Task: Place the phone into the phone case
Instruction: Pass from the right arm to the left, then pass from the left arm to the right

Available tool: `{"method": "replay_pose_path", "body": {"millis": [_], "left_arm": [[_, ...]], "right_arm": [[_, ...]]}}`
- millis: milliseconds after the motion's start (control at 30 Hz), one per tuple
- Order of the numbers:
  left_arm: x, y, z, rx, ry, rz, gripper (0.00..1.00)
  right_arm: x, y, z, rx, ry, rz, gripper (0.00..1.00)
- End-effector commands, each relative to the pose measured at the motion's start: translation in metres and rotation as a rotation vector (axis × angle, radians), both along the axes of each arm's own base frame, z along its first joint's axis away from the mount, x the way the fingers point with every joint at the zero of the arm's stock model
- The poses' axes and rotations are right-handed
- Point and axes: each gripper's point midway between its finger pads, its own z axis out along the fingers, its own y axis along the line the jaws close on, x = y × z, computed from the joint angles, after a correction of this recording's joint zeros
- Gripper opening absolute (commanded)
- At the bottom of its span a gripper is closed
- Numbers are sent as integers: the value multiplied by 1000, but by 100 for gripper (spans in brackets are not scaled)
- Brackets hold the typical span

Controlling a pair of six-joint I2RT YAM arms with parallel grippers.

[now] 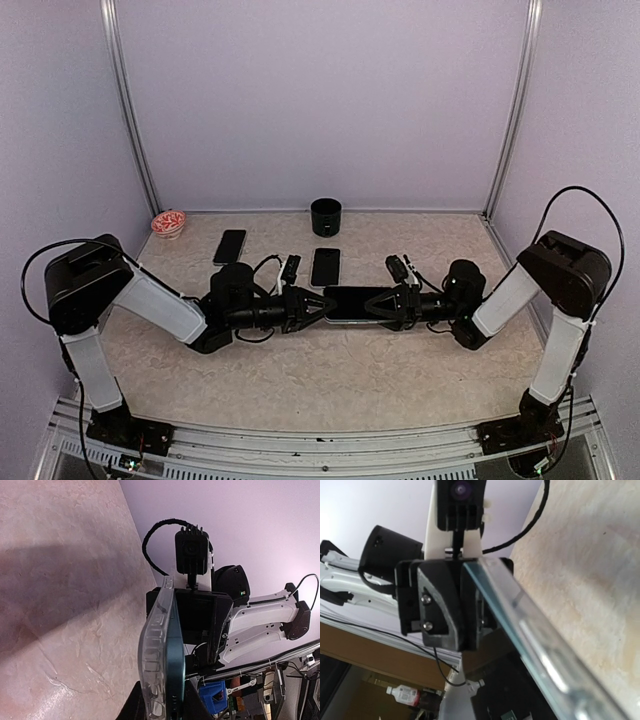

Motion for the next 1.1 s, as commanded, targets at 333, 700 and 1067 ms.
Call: {"method": "replay_pose_path", "body": {"millis": [333, 700, 1067], "left_arm": [[2, 23, 11, 72, -14, -7, 7], [0, 31, 15, 107, -12, -25, 8], [-7, 15, 15, 97, -9, -63, 20]], "right_arm": [[5, -11, 12, -75, -171, 51, 65], [11, -11, 4, -185, -249, 59, 66], [4, 14, -7, -250, -253, 94, 67]]}}
